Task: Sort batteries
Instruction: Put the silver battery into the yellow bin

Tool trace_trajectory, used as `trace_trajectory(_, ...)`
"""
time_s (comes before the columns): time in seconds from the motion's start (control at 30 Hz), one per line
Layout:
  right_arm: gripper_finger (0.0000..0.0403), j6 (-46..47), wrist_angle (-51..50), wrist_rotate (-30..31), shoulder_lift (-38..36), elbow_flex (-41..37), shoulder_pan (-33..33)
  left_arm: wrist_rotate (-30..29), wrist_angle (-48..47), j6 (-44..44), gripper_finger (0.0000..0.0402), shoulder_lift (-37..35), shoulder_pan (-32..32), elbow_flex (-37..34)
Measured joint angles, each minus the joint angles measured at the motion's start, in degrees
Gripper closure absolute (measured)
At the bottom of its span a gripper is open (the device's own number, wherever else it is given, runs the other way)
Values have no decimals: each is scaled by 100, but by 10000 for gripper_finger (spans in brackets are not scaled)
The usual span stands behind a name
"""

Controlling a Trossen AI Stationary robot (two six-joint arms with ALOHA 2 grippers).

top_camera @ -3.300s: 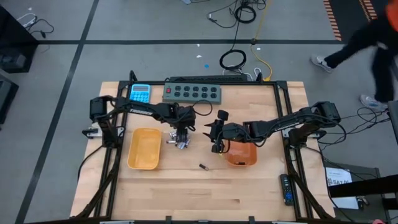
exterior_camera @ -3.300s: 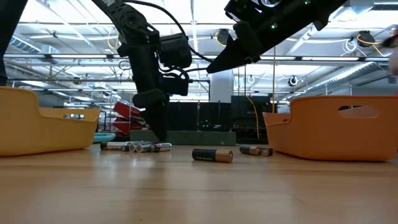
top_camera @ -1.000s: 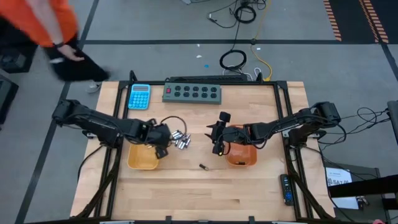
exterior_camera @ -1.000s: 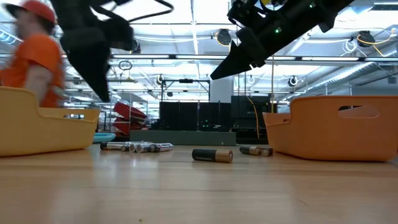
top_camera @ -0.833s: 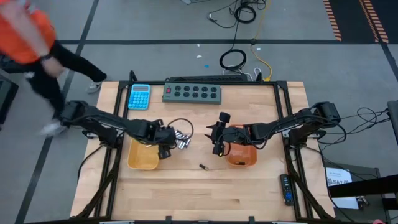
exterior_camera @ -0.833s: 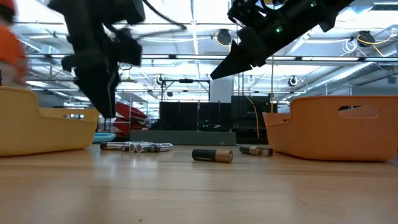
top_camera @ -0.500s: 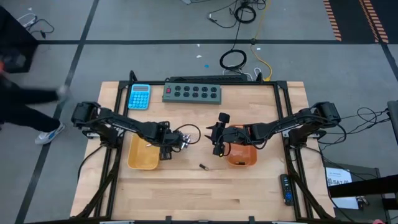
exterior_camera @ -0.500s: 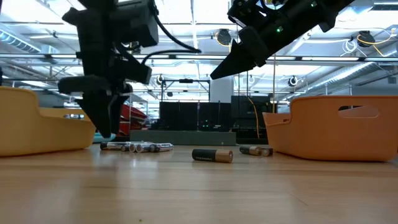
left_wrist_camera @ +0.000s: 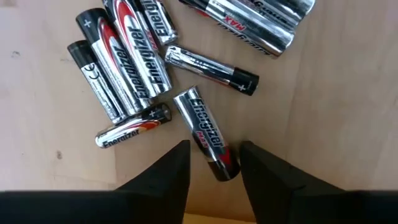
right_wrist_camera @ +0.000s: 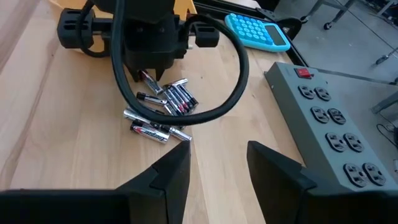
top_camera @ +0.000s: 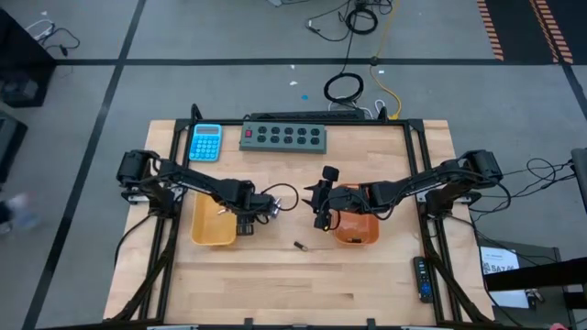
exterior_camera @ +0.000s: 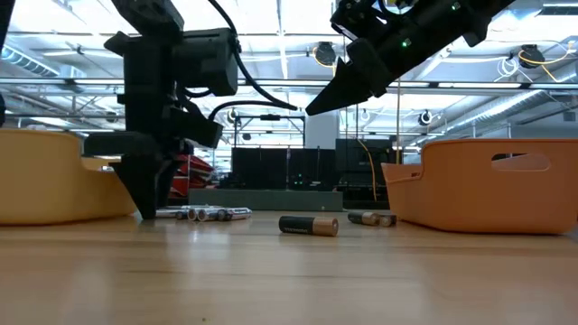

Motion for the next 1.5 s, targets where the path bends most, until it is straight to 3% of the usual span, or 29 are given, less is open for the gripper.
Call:
trace_trajectory(0.23, 252, 9, 4, 0, 0, 0, 0, 45, 174, -35, 305, 6, 11, -15)
trace_trajectory(0.37, 252, 9, 9, 0, 0, 0, 0, 21, 192, -197, 357, 22, 11, -5)
trace_trajectory(0.5, 252, 9, 9, 0, 0, 0, 0, -18, 110, -444, 358, 28, 13, 62)
trace_trajectory(0.83, 252, 67, -54, 2, 2, 0, 15, -543, -1567, -1149, 358, -375, -313, 1276)
trace_trajectory(1.03, 252, 160, -172, 2, 2, 0, 58, -71, -3197, -2131, 358, -769, -753, 1261)
trace_trajectory(1.2, 252, 198, -168, 2, 2, 0, 119, 556, -3572, -2687, 358, -1054, -946, 1068)
trace_trajectory(1.3, 252, 227, -169, 4, 2, 0, 169, 456, -3588, -2913, 330, -1167, -979, 780)
trace_trajectory(1.5, 252, 245, -173, 2, 2, 0, 205, 15, -3867, -2886, 198, -1165, -948, 529)
